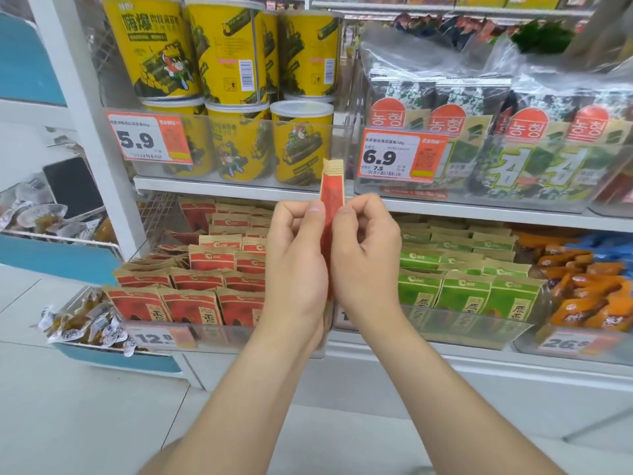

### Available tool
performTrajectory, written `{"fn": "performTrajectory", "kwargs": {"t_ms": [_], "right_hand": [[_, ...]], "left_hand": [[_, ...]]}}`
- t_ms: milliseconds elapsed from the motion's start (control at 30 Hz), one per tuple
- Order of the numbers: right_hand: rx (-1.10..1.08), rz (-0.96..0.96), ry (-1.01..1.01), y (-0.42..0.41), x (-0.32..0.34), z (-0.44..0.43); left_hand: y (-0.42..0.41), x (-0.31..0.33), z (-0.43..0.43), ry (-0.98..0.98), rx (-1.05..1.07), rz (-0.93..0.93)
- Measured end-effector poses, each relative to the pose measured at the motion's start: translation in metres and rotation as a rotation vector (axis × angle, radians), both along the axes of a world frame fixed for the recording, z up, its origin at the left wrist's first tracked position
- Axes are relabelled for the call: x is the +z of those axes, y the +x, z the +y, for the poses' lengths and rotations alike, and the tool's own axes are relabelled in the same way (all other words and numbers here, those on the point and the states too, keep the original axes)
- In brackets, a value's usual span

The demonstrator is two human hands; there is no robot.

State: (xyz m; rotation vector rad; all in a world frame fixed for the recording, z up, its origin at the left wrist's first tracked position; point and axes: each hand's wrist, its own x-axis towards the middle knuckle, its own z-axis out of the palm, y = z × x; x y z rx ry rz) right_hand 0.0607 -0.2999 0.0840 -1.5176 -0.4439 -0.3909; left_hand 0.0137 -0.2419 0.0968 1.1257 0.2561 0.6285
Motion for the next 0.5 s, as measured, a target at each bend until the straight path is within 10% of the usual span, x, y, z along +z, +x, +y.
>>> {"fn": "performTrajectory", "kwargs": {"t_ms": [500], "right_hand": [[0.331, 0.364, 0.309, -0.023, 0.01, -0.011]], "left_hand": [[-0.027, -0.005, -0.008, 0.167, 0.002, 0.027]]}}
